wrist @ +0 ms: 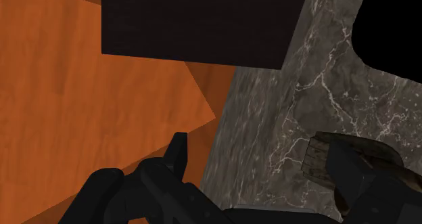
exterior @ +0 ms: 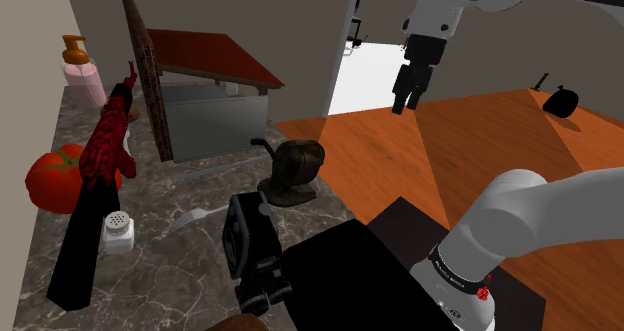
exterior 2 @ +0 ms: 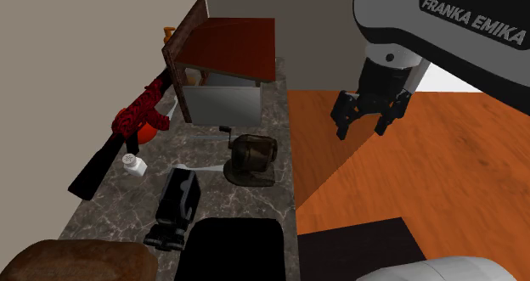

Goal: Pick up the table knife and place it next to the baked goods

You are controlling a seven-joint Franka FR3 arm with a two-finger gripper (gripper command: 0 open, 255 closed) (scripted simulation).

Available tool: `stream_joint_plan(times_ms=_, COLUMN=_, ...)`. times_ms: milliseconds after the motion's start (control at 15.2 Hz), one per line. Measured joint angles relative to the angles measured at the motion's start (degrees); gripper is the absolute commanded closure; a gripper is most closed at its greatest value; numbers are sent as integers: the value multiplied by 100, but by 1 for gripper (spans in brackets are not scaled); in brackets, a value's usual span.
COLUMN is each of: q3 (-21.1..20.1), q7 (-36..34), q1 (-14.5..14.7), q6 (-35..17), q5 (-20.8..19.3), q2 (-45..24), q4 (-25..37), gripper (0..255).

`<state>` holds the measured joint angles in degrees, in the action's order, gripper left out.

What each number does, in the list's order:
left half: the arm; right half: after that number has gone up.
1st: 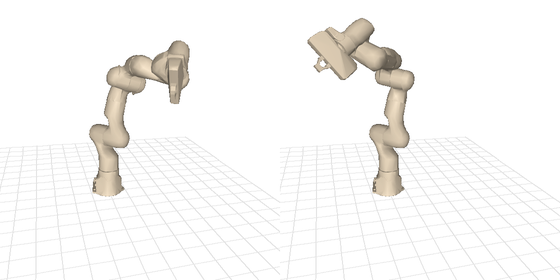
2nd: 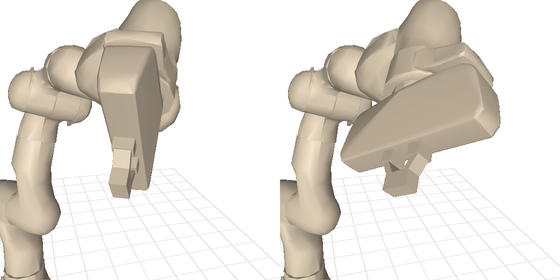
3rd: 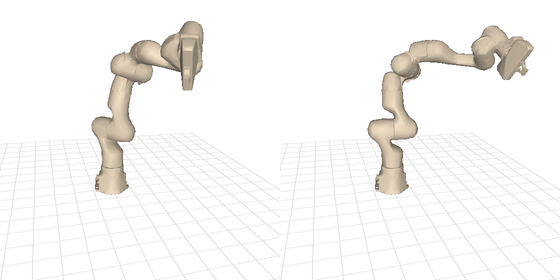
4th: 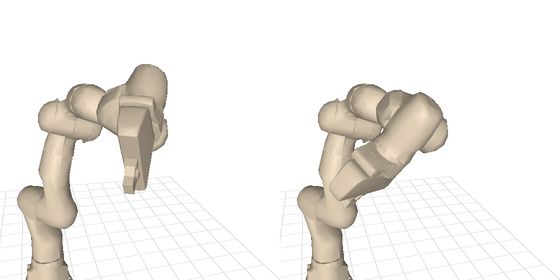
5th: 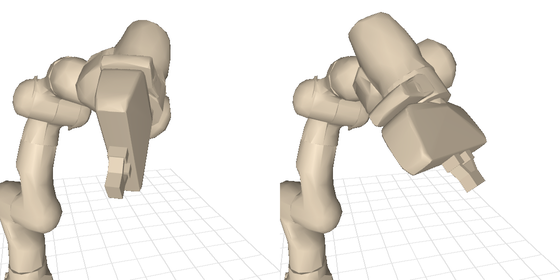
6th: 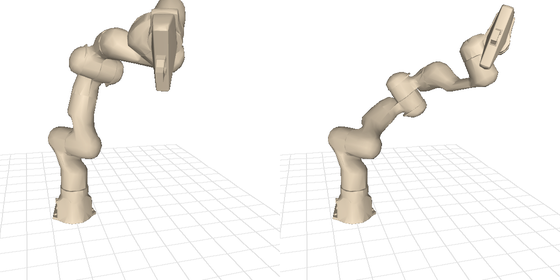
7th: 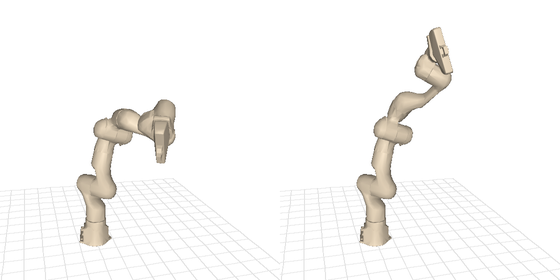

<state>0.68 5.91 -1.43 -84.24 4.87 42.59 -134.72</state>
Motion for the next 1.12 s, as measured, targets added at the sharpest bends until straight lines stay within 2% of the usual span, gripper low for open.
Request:
stream_joint_plan(times_ms=198, q3=7, q7=201, q1=82, q6=-197, q5=-35, q2=-240, q4=51, gripper=0)
stream_joint_plan(times_ms=924, q3=-184, q7=1773, q1=781, q6=-1736, q5=-196, q2=-2317, q4=725, gripper=0)
stream_joint_plan(times_ms=1122, q3=-259, q7=2199, q1=928, q6=-2005, q5=-259, q2=-2821, q4=1012, gripper=0)
